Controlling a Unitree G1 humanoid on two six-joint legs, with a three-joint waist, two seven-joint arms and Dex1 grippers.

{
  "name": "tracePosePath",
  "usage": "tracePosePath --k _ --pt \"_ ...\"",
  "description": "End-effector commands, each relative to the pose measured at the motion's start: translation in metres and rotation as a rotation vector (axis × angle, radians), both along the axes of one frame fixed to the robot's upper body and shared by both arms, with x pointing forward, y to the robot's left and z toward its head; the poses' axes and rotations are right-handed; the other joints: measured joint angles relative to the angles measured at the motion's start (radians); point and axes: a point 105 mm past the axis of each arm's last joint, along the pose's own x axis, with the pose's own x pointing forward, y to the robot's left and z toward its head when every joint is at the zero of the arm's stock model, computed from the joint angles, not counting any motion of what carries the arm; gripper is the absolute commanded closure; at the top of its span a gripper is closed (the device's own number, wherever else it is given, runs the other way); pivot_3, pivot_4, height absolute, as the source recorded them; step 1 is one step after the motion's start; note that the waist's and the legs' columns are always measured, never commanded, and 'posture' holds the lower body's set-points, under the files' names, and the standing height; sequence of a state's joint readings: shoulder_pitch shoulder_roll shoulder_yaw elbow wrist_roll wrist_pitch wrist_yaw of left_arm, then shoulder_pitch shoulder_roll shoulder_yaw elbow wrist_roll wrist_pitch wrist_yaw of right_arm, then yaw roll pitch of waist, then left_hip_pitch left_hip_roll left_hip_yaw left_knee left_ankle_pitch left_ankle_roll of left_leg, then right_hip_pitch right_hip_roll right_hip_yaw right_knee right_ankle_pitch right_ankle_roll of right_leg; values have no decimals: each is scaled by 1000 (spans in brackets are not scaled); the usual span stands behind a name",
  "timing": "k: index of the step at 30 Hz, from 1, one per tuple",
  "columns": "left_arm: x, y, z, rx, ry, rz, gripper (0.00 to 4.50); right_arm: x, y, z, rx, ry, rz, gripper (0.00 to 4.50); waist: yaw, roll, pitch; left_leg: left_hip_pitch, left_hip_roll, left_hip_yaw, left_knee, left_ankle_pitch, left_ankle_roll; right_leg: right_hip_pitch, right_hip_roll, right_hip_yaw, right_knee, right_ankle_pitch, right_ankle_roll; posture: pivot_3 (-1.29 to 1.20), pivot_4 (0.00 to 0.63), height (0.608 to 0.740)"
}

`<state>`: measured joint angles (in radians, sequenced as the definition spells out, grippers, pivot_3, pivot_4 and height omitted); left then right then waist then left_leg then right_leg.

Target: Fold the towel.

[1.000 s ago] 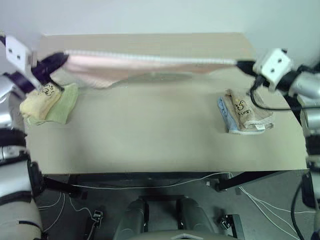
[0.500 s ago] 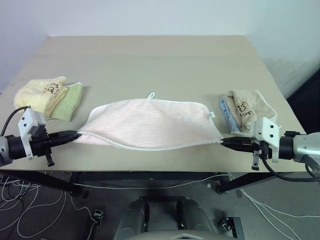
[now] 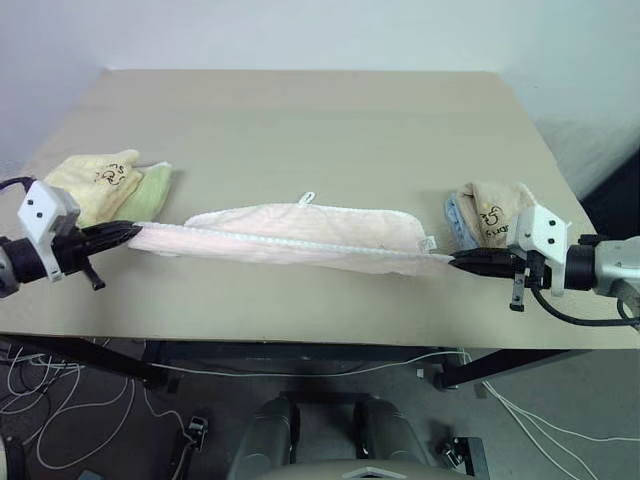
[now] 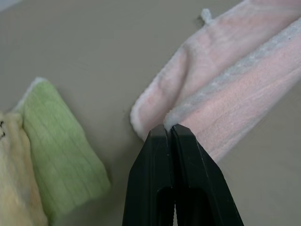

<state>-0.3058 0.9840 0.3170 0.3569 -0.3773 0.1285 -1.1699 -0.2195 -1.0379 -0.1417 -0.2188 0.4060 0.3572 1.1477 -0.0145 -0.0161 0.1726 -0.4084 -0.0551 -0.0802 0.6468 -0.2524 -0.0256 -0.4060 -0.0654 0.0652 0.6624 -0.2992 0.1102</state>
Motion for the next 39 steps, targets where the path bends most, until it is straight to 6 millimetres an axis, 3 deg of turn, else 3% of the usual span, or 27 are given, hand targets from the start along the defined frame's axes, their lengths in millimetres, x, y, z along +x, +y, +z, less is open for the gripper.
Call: tracePosePath --k 1,11,18,20,23,26,30,35,37,39 --pt "11 1 2 35 -35 12 4500 17 -2 8 2 -69 -21 4479 -4 0 0 0 0 0 0 0 0 0 0 0 0 0 0 0 150 740" --pt "58 -6 -11 156 -106 75 4500 80 -7 3 -81 -179 -95 4479 -2 0 0 0 -1 1 1 0 0 -2 2 0 2 0 0 0 150 740" --pt "79 -14 -10 188 -166 111 4500 111 -12 9 -102 -256 -143 4479 -3 0 0 -1 -1 2 1 0 0 -3 3 0 3 0 0 0 150 740" --pt "83 -15 2 161 -204 115 4500 114 -13 17 -114 -292 -137 4479 -3 0 0 -2 -1 2 1 0 0 -3 3 0 3 0 0 0 150 740" --pt "88 -12 39 126 -301 134 4500 119 -21 45 -134 -379 -154 4479 -3 0 0 -3 -1 1 2 1 0 -4 3 0 4 0 0 0 150 740" --pt "92 -9 95 60 -418 160 4500 122 -29 93 -147 -500 -182 4479 -4 -1 1 -4 -1 1 3 1 0 -6 3 0 5 0 0 0 150 740" --pt "90 -11 133 64 -494 145 4500 119 -29 127 -160 -583 -165 4479 -7 0 1 -11 -2 1 3 1 -1 -13 3 0 5 0 1 0 150 740" --pt "83 -15 159 80 -543 100 4500 106 -24 148 -148 -620 -111 4479 -14 0 1 -11 -2 2 3 1 -1 -13 3 0 5 0 1 0 150 740" --pt "78 -14 154 84 -519 63 4500 99 -22 143 -140 -593 -76 4479 -21 0 1 -14 -2 2 4 1 -1 -17 3 0 7 0 1 0 150 740" --pt "69 -11 137 91 -455 -7 4500 85 -20 128 -137 -528 -22 4479 -25 0 1 -17 -2 2 4 1 -1 -20 3 0 8 0 1 0 150 740"
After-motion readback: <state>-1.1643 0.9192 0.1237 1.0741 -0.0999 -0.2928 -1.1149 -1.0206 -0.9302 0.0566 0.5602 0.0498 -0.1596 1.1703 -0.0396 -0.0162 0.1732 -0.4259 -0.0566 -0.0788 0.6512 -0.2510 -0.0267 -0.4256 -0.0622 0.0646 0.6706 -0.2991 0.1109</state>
